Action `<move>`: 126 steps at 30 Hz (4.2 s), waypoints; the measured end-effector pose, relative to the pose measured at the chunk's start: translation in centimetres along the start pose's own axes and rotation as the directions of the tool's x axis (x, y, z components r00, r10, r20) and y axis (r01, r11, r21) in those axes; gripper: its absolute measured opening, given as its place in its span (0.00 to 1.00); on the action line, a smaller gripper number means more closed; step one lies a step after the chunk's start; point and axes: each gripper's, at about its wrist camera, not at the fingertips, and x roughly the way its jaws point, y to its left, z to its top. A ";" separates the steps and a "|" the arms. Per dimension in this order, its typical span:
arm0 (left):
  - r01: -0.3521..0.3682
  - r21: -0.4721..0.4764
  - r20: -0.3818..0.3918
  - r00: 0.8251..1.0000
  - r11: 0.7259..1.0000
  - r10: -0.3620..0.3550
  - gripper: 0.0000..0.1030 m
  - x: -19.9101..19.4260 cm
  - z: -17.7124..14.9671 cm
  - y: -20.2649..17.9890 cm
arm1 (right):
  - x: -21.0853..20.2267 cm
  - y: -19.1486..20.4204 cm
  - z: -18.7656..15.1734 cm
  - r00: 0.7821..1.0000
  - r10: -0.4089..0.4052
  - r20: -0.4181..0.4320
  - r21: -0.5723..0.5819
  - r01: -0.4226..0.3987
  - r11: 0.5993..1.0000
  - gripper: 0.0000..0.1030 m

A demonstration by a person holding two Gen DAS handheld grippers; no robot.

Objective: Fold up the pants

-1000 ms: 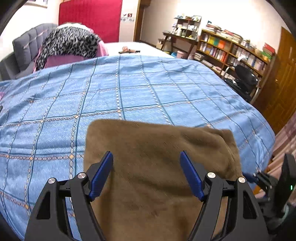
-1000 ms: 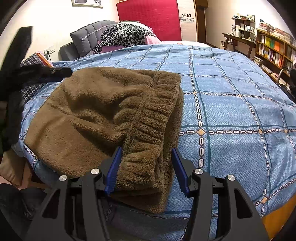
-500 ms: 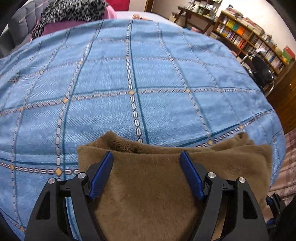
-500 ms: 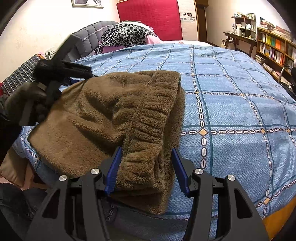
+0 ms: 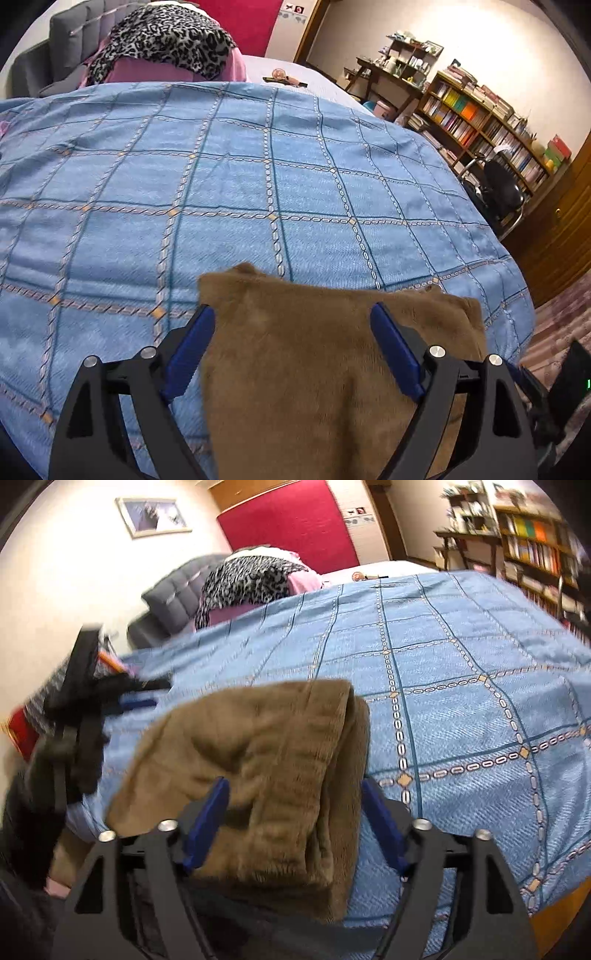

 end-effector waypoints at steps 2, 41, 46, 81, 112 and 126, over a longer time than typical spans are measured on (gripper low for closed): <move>0.013 -0.017 -0.017 1.000 1.000 -0.013 0.83 -0.6 -0.8 0.5 | 0.8 -0.8 0.5 1.000 0.013 -0.020 0.046 -0.012 0.999 0.75; 0.319 -0.147 -0.247 0.905 0.936 -0.347 0.88 3.5 -6.7 5.1 | 9.5 -3.6 1.6 0.936 0.237 -0.259 0.236 -0.176 0.956 0.84; 0.338 -0.164 -0.228 0.901 0.927 -0.369 0.79 3.8 -7.0 5.1 | 9.5 -3.9 1.4 0.933 0.251 -0.258 0.246 -0.188 0.951 0.73; 0.214 0.040 -0.032 0.977 0.976 -0.212 0.60 4.7 5.9 -3.3 | 7.0 -5.3 13.6 0.990 0.142 -0.012 0.151 -0.138 0.979 0.53; 0.157 0.109 -0.029 0.988 0.982 -0.155 0.60 22.0 19.7 -7.2 | 20.0 -17.1 26.0 0.999 -0.050 -0.002 0.148 0.049 0.988 0.53; 0.113 0.160 -0.048 0.993 0.981 -0.107 0.61 25.3 18.6 -7.2 | 23.1 -19.5 24.6 0.996 -0.067 -0.051 0.177 0.075 0.981 0.53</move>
